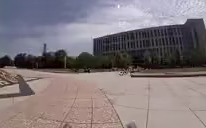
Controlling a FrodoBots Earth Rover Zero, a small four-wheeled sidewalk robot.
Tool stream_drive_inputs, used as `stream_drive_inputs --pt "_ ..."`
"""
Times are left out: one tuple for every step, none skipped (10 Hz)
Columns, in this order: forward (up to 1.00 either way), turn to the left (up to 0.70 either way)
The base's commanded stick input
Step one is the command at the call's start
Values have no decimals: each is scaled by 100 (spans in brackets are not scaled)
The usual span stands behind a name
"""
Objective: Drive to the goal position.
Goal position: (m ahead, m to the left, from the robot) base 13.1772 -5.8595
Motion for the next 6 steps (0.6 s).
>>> stream_drive_inputs --pt "45 26" --pt "45 26" --pt "45 26" --pt "45 26" --pt "45 26" --pt "45 26"
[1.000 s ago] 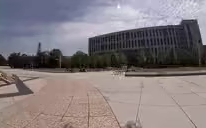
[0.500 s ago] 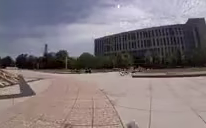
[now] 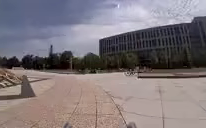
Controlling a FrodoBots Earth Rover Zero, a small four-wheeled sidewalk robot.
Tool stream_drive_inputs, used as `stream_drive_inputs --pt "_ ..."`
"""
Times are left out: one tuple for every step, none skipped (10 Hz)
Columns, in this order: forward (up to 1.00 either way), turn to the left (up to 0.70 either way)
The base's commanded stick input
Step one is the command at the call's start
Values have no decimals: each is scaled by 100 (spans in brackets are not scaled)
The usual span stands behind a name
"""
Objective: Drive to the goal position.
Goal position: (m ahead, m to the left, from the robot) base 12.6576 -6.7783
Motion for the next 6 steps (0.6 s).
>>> stream_drive_inputs --pt "45 26" --pt "45 26" --pt "45 27" --pt "45 27" --pt "45 27" --pt "45 27"
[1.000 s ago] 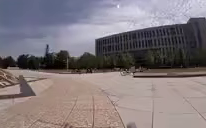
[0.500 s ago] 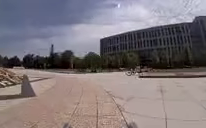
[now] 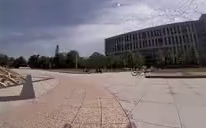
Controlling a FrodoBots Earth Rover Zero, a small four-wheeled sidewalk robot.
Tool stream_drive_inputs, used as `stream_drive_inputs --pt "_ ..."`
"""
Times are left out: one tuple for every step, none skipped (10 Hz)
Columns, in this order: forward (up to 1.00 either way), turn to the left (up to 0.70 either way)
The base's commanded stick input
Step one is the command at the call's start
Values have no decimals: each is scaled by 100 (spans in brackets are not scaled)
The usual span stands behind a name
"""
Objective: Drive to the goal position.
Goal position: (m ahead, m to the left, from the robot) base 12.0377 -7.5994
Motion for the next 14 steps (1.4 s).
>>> stream_drive_inputs --pt "45 27" --pt "45 27" --pt "45 27" --pt "45 27" --pt "45 27" --pt "45 27" --pt "45 27" --pt "45 19" --pt "45 12" --pt "45 9" --pt "45 9" --pt "45 9" --pt "45 9" --pt "45 9"
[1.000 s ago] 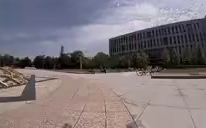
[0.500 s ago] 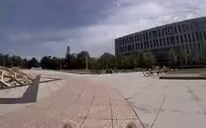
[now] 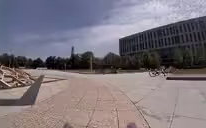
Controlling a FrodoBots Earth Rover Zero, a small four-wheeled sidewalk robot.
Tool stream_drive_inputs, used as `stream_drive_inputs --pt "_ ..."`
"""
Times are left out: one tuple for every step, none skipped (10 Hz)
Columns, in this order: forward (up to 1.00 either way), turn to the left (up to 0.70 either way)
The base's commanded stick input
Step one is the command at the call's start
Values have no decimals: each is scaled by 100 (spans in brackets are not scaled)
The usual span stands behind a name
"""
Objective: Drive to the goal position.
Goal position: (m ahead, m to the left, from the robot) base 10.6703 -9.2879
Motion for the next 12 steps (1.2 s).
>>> stream_drive_inputs --pt "45 9" --pt "45 9" --pt "45 9" --pt "45 9" --pt "45 9" --pt "45 9" --pt "45 9" --pt "45 9" --pt "45 9" --pt "45 9" --pt "45 9" --pt "45 9"
